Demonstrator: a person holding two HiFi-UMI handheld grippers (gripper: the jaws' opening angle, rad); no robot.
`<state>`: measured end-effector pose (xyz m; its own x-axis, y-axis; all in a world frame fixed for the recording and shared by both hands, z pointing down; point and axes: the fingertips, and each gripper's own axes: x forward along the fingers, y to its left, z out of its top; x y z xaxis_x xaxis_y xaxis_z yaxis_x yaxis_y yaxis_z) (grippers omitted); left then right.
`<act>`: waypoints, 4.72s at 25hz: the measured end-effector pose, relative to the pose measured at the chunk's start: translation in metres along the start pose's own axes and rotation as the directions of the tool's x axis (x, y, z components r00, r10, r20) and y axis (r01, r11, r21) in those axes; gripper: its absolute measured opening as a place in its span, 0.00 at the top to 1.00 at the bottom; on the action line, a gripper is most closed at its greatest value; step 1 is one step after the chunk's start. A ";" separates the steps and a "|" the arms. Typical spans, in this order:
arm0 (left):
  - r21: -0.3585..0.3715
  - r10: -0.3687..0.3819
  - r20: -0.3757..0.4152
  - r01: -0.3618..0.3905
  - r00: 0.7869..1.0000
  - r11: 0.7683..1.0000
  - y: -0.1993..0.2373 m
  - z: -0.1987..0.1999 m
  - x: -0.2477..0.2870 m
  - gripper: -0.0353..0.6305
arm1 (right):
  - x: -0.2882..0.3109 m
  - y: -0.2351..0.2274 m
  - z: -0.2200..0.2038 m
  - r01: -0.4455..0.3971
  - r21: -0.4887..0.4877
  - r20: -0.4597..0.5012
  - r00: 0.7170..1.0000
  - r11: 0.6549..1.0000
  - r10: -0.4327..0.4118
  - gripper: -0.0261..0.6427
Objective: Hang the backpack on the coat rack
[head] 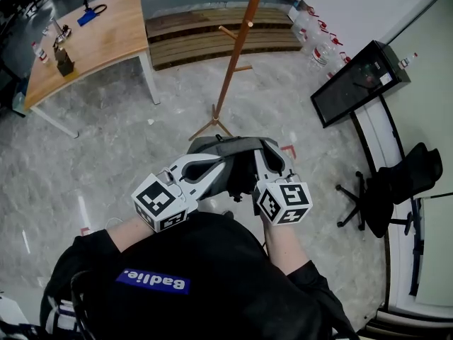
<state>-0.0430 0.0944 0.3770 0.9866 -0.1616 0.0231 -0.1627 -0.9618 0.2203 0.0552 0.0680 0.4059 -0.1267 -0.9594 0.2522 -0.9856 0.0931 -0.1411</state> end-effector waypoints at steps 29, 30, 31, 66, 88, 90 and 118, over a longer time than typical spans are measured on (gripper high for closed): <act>0.016 0.232 0.060 -0.234 0.971 0.972 0.163 0.052 0.113 0.93 | 0.193 -0.074 0.091 -0.216 -0.157 -0.049 0.976 0.964 0.211 0.89; 0.013 0.235 0.059 -0.236 0.970 0.972 0.168 0.052 0.115 0.93 | 0.199 -0.077 0.092 -0.218 -0.156 -0.053 0.976 0.963 0.212 0.90; 0.013 0.234 0.061 -0.235 0.970 0.972 0.173 0.053 0.117 0.93 | 0.205 -0.080 0.095 -0.216 -0.158 -0.056 0.976 0.963 0.210 0.90; 0.016 0.006 0.041 -0.006 0.999 1.000 0.256 0.067 0.139 0.93 | 0.323 -0.132 0.157 -0.113 -0.631 -0.336 0.932 0.768 -0.138 0.90; 0.011 0.038 0.018 -0.038 0.999 0.999 0.254 0.058 0.139 0.93 | 0.345 -0.135 0.154 -0.331 -0.652 -0.523 0.848 0.682 -0.089 0.90; 0.011 0.038 0.017 -0.038 0.999 0.999 0.255 0.058 0.138 0.93 | 0.345 -0.137 0.150 -0.322 -0.656 -0.517 0.851 0.682 -0.095 0.89; 0.022 0.020 0.010 -0.020 1.000 1.000 0.222 0.059 0.158 0.93 | 0.212 -0.090 0.137 -0.240 -0.233 0.026 0.967 0.943 0.252 0.80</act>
<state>0.0761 -0.1579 0.3716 0.9829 -0.1832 0.0179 -0.1831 -0.9629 0.1982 0.1322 -0.1807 0.3409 -0.3684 -0.9114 0.1833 -0.9247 0.3796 0.0291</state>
